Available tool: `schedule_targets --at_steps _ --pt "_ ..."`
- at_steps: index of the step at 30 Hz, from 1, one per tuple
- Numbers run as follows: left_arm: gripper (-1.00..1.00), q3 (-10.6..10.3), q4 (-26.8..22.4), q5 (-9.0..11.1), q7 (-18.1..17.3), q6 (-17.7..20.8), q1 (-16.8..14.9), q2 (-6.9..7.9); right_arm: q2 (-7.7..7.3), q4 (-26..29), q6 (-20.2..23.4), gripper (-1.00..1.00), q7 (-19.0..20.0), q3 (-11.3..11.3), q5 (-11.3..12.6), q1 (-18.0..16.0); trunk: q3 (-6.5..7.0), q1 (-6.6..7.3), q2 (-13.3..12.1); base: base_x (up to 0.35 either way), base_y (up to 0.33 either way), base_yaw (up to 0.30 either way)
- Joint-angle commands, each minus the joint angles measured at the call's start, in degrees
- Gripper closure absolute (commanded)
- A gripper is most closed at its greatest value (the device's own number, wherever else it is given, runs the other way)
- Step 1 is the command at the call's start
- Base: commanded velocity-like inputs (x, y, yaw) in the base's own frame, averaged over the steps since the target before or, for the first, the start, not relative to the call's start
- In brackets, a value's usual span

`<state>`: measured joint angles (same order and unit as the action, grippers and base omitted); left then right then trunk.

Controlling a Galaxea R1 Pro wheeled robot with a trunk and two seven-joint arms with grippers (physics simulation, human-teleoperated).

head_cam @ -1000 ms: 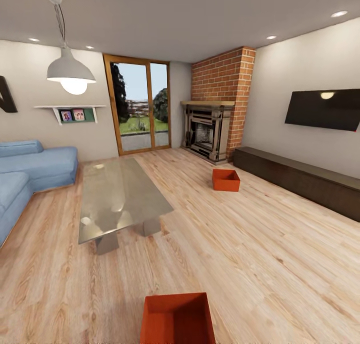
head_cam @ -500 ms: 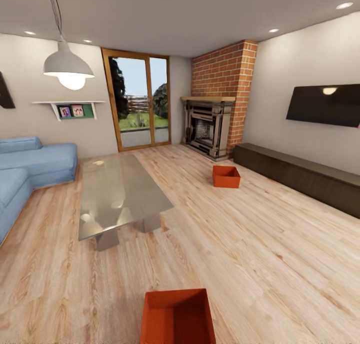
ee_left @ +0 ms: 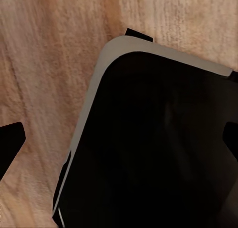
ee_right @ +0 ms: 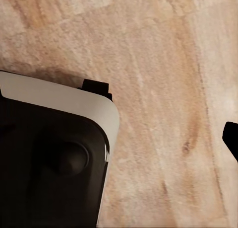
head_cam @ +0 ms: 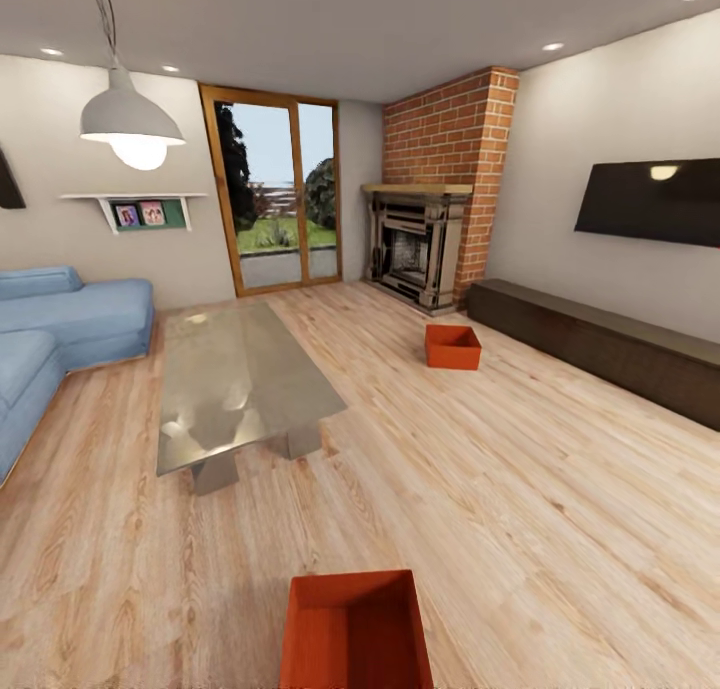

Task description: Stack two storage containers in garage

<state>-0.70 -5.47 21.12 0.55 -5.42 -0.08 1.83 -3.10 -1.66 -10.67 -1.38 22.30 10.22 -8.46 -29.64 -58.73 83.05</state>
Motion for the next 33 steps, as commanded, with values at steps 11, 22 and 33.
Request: schedule_targets --at_steps 11,22,33 --pt "-1.0 -0.09 -0.02 0.24 0.06 -0.12 0.0 0.0 0.07 -0.18 0.15 -1.0 -0.12 0.53 0.59 -0.06 -1.06 0.0 0.03 0.0 0.0 0.0" --pt "-1.0 -0.1 -0.02 0.24 0.04 -0.12 0.0 0.02 0.03 -0.18 0.3 -1.0 -0.2 0.55 0.59 -0.06 -2.07 0.0 0.03 0.0 0.0 0.0" --pt "-1.0 -0.11 -0.03 0.24 0.04 -0.12 -0.01 0.01 0.06 -0.18 0.01 -1.0 -0.36 0.54 0.48 -0.06 -3.09 0.0 0.03 0.0 0.0 0.0"
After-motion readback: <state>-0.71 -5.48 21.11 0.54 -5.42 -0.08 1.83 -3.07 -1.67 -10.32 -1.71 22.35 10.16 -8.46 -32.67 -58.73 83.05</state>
